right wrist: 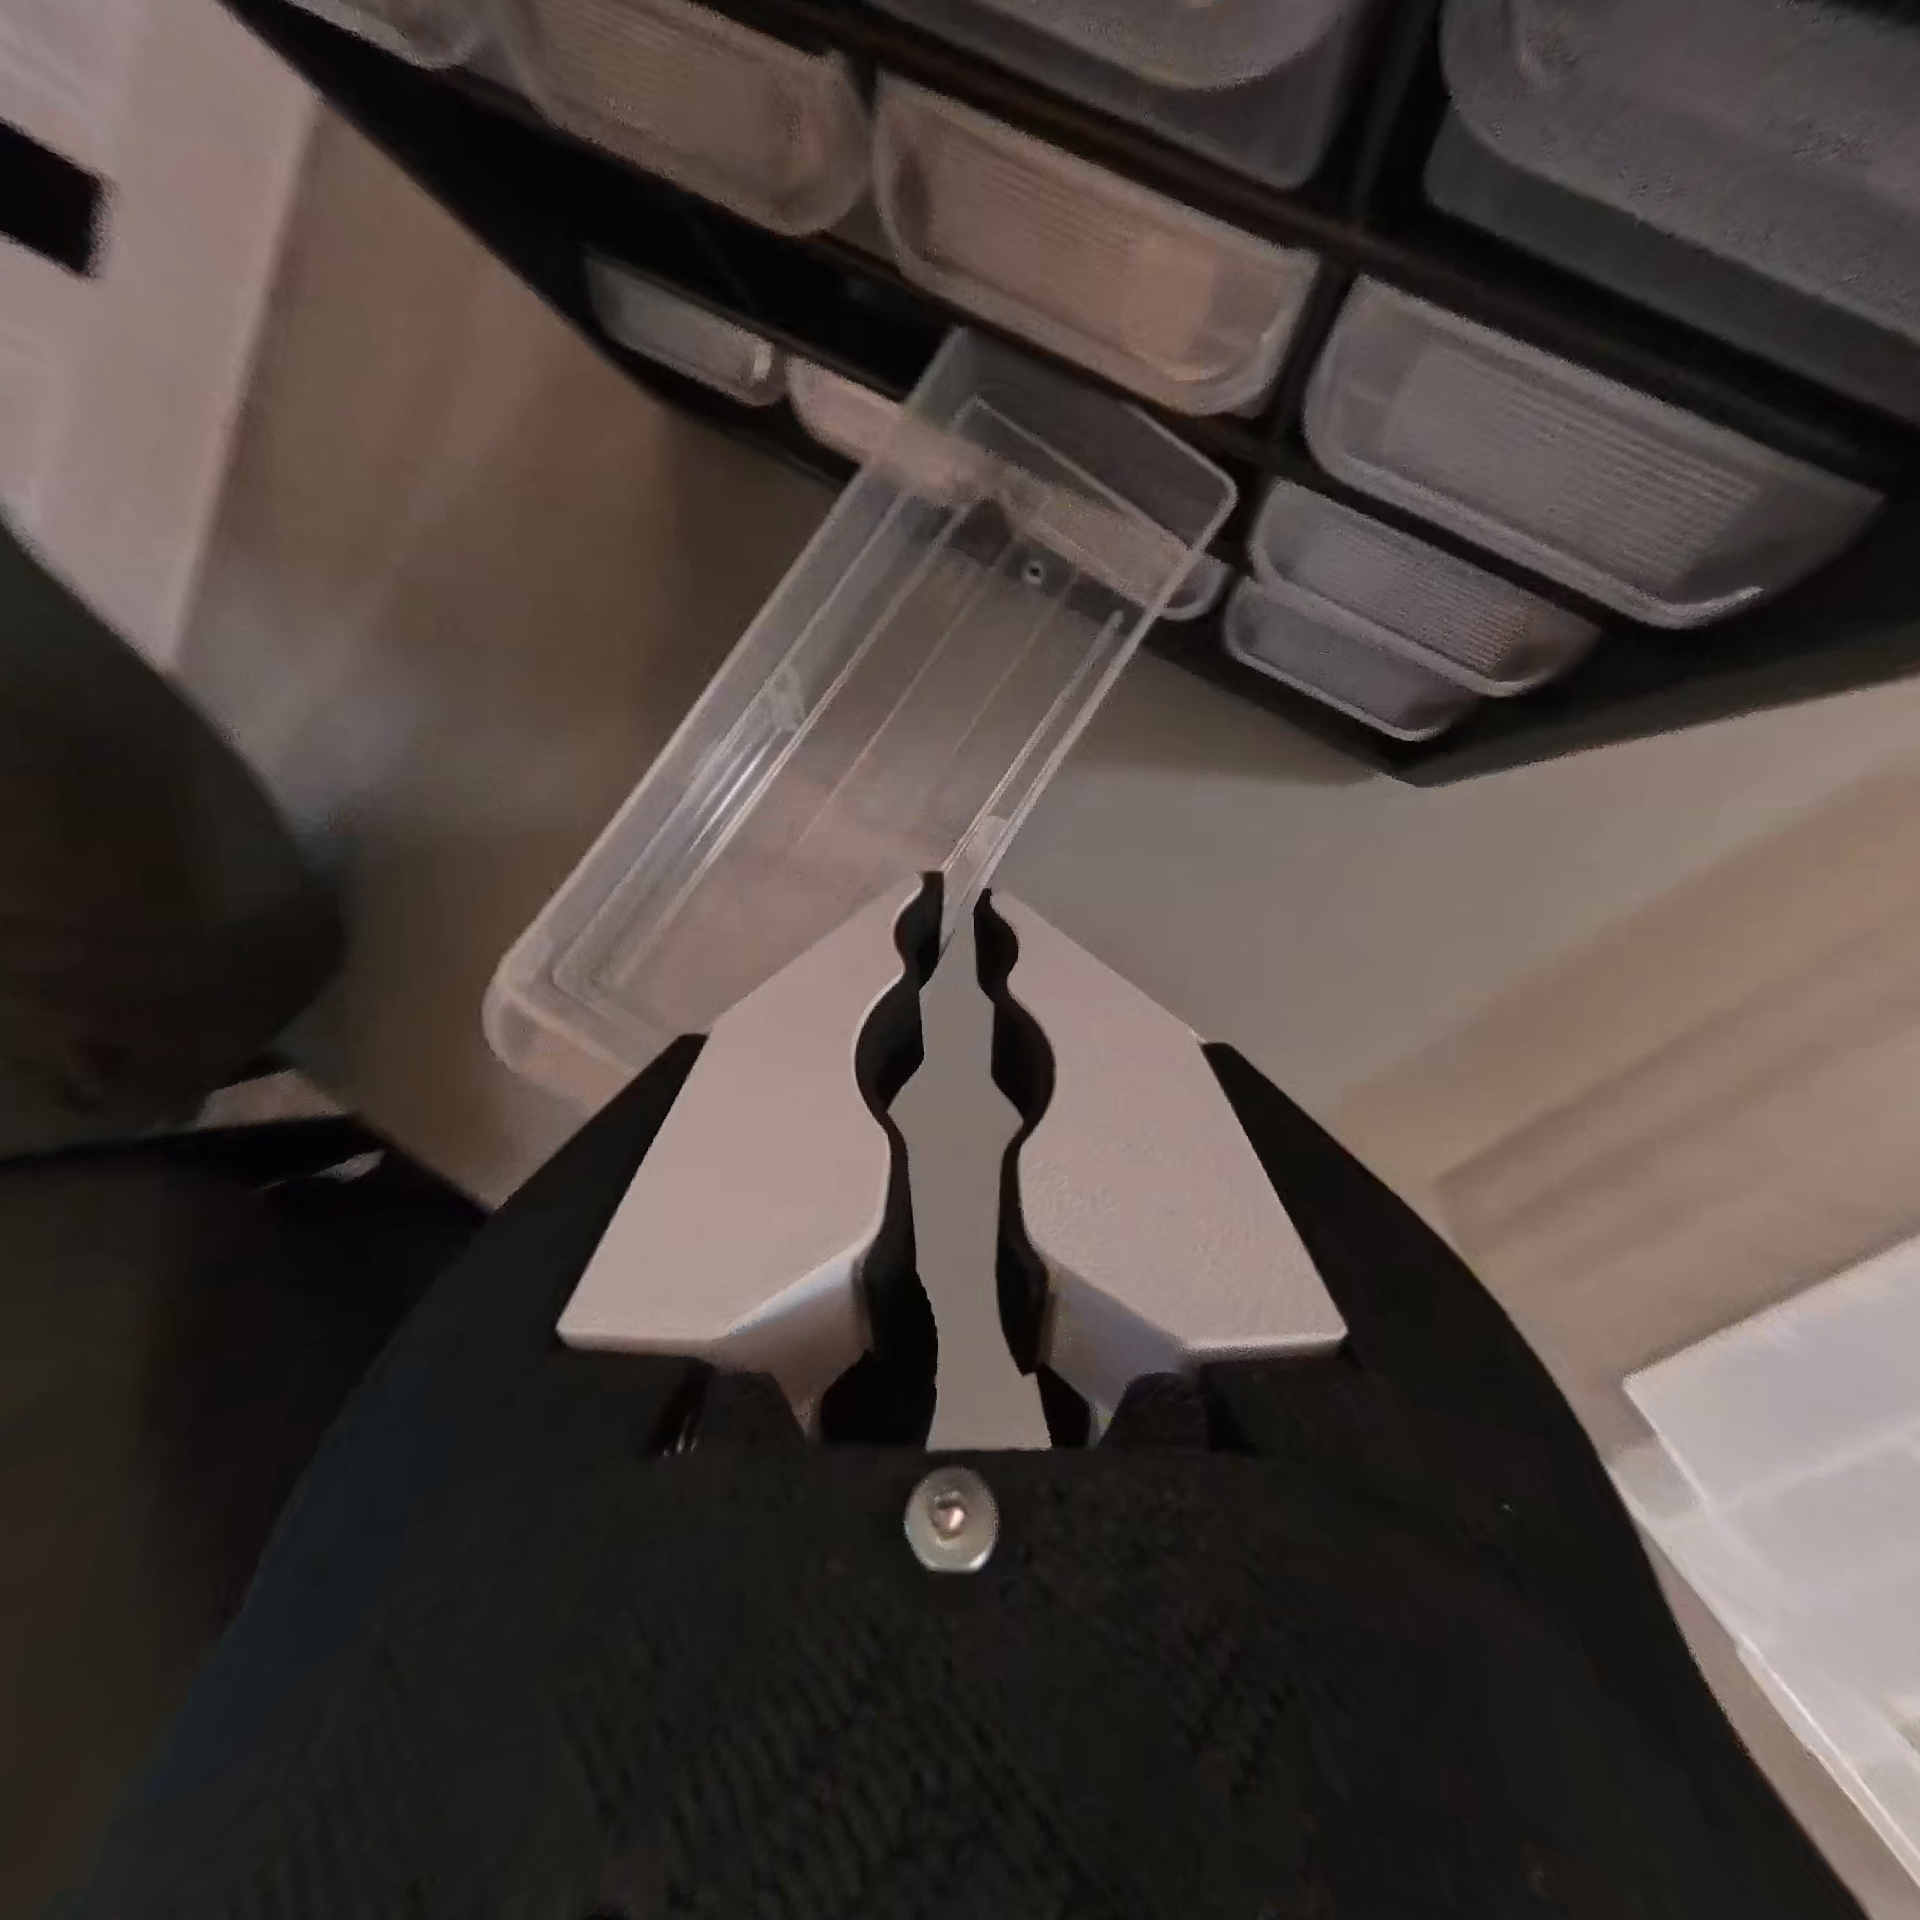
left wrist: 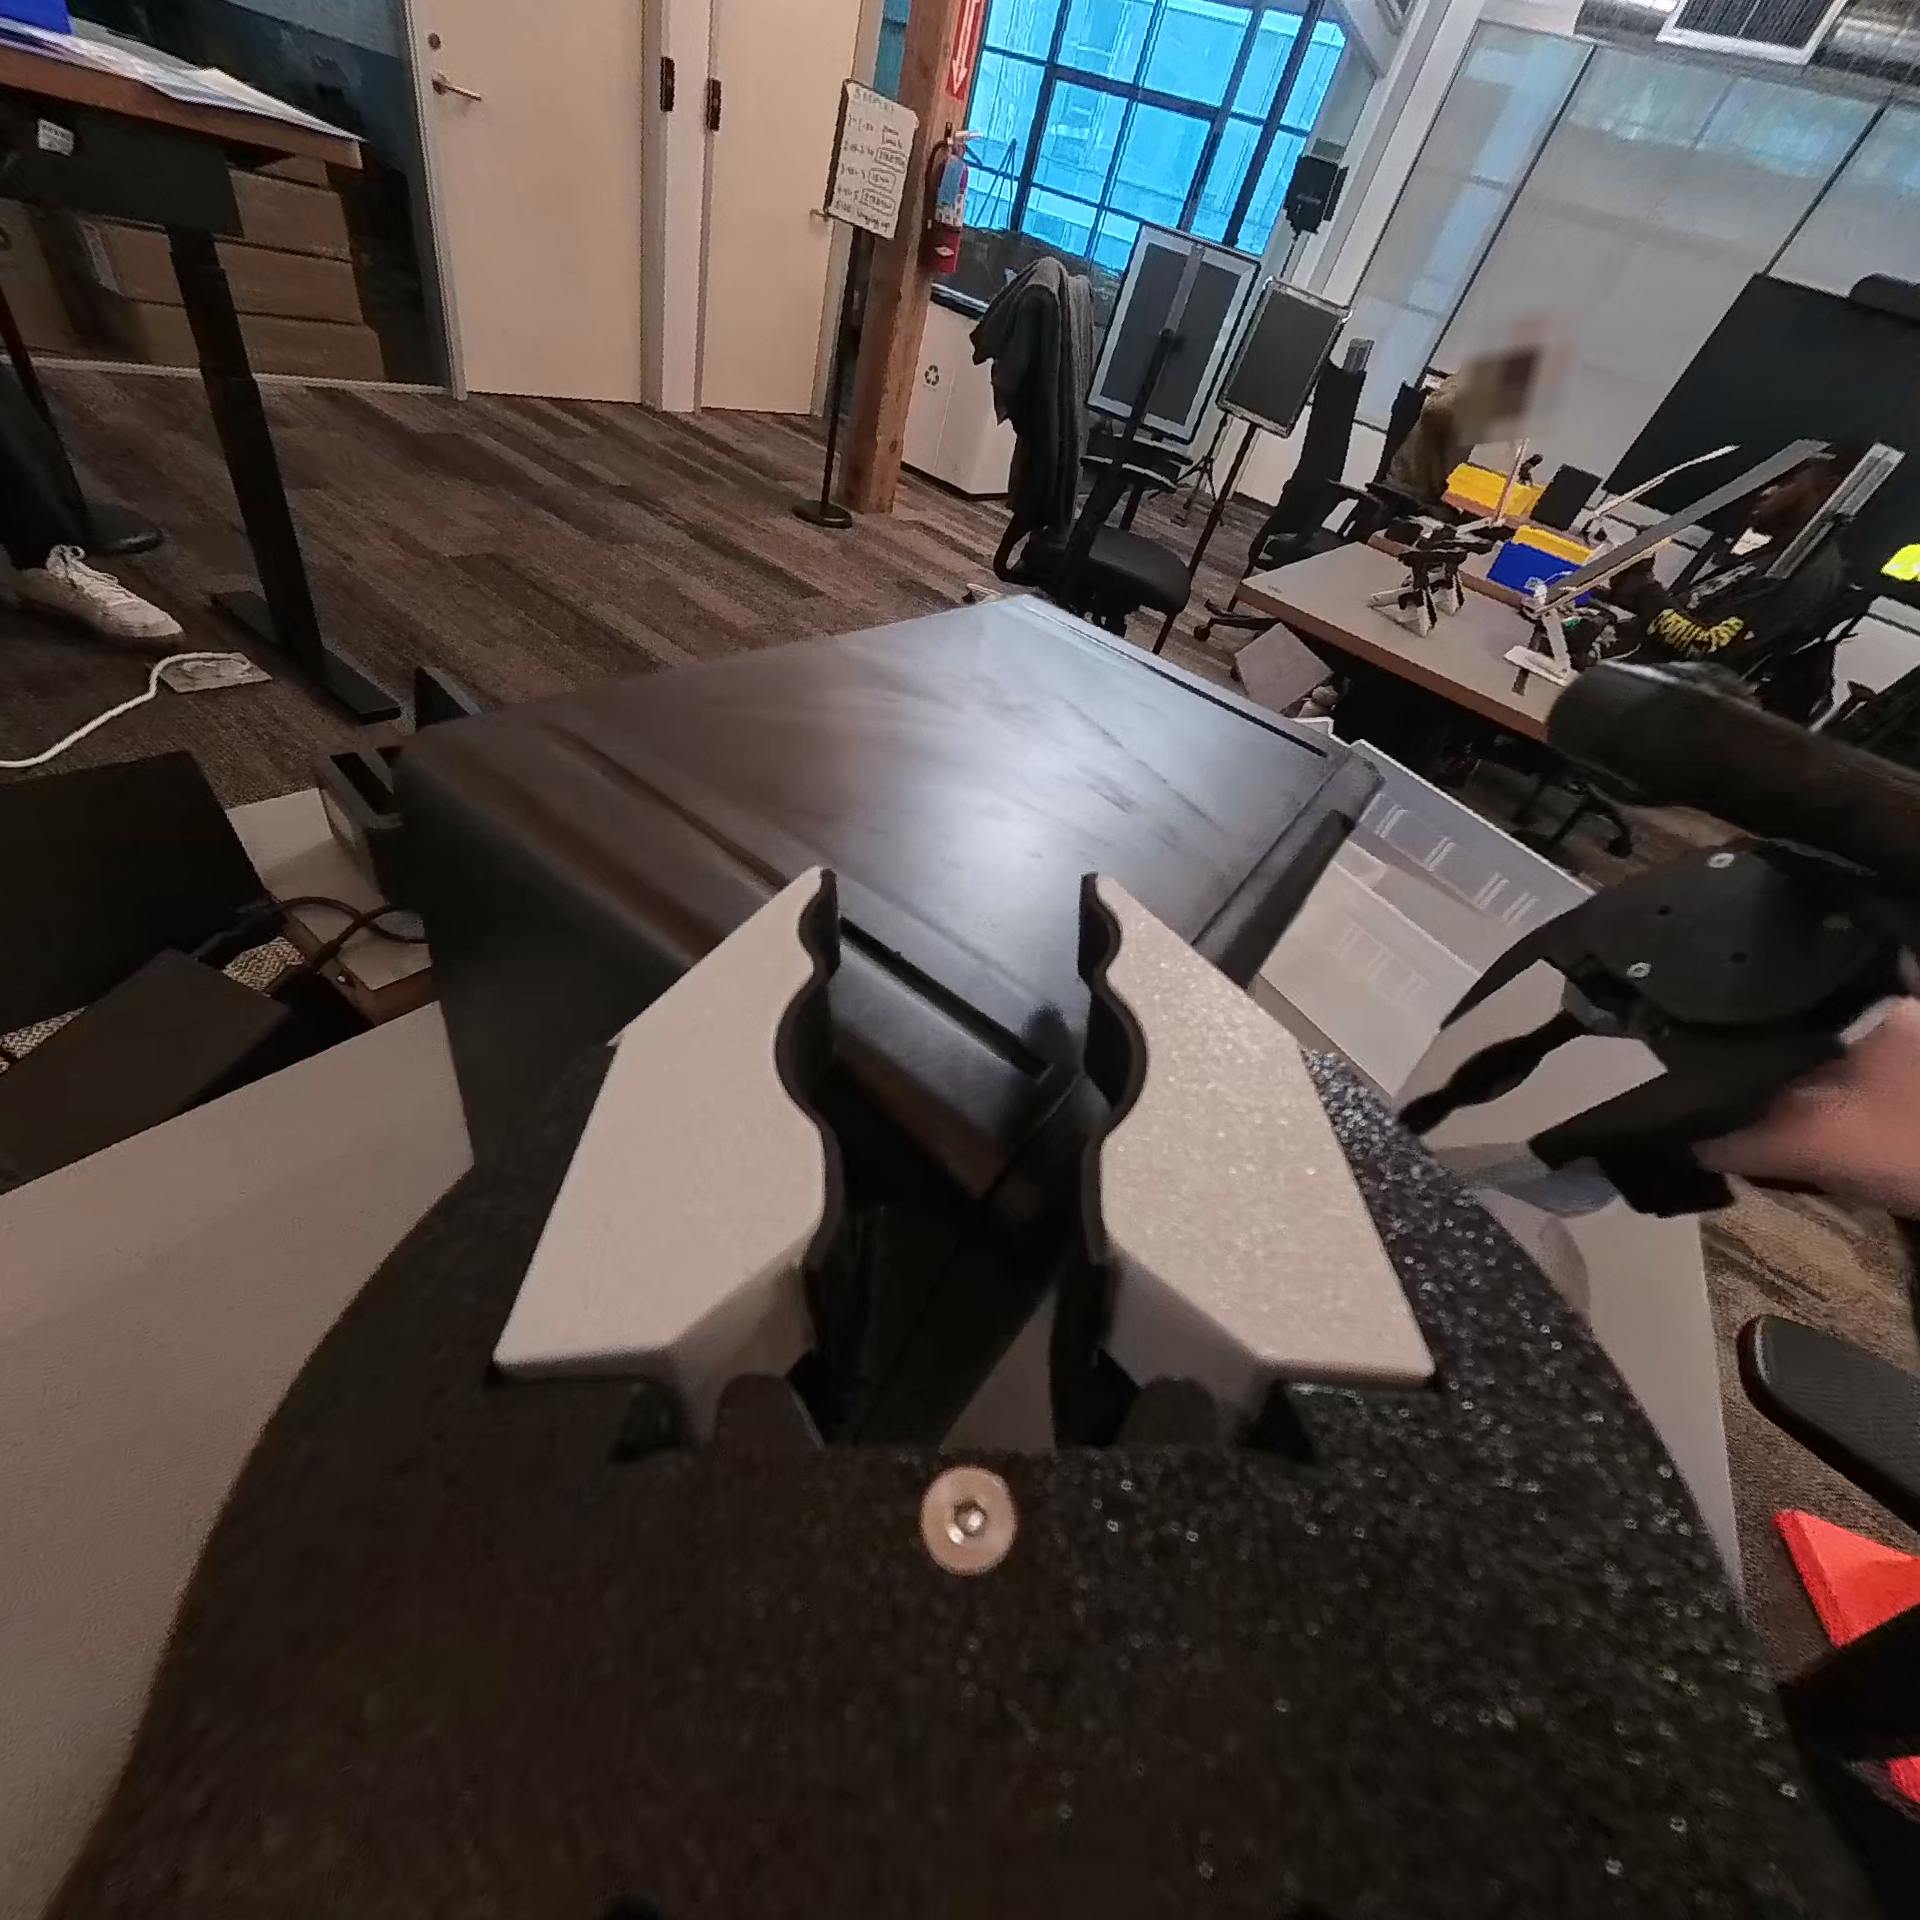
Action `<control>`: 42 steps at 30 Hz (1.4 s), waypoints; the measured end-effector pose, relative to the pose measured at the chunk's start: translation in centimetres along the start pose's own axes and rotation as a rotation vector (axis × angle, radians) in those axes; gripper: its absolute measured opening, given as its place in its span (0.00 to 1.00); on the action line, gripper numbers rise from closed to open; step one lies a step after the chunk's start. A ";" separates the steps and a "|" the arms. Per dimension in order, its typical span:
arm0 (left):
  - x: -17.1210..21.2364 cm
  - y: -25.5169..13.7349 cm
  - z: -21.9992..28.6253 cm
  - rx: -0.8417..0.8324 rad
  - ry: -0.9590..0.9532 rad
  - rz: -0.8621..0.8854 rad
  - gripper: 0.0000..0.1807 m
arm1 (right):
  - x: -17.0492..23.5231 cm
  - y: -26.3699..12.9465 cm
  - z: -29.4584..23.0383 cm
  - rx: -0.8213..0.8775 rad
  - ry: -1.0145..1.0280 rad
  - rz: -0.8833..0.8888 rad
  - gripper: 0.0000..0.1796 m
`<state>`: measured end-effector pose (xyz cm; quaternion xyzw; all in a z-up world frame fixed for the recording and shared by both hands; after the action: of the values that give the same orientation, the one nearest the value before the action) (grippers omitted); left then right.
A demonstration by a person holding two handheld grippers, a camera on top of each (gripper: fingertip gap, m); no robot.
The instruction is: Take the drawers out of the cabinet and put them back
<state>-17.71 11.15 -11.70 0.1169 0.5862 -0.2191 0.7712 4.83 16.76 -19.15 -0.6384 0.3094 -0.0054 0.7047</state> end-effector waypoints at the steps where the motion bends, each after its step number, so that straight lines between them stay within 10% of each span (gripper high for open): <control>1: 0.0 0.0 0.0 0.002 -0.001 0.001 0.25 | -0.1 -0.3 0.2 -0.054 0.004 -0.012 0.03; 10: 0.0 0.0 0.0 0.000 0.001 0.001 0.25 | 2.2 -5.4 3.4 -0.088 -0.152 0.085 0.00; 19: 0.0 0.0 -0.1 0.009 -0.009 0.014 0.25 | 6.9 -15.1 22.6 0.514 -0.381 0.000 0.00; 31: -0.1 0.0 -0.1 -0.001 -0.013 0.013 0.25 | 11.1 -1.7 29.8 0.221 -0.749 -0.252 0.00; 42: -0.1 0.0 -0.1 0.004 -0.015 0.017 0.26 | 10.9 1.1 33.0 0.418 -0.621 -0.195 0.16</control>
<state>-17.81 11.26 -11.68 0.1219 0.5789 -0.2145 0.7771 27.82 42.11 -25.09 -0.4787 0.0113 0.0585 0.8760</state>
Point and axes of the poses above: each gripper's, where its closed fingertips meet, y out along the fingers, x out of its underside, z = x × y across the jaws, the point moved 7 cm from there along -y, back along the fingers, and after that the axes turned 13 degrees about x, right-handed, at the moved point
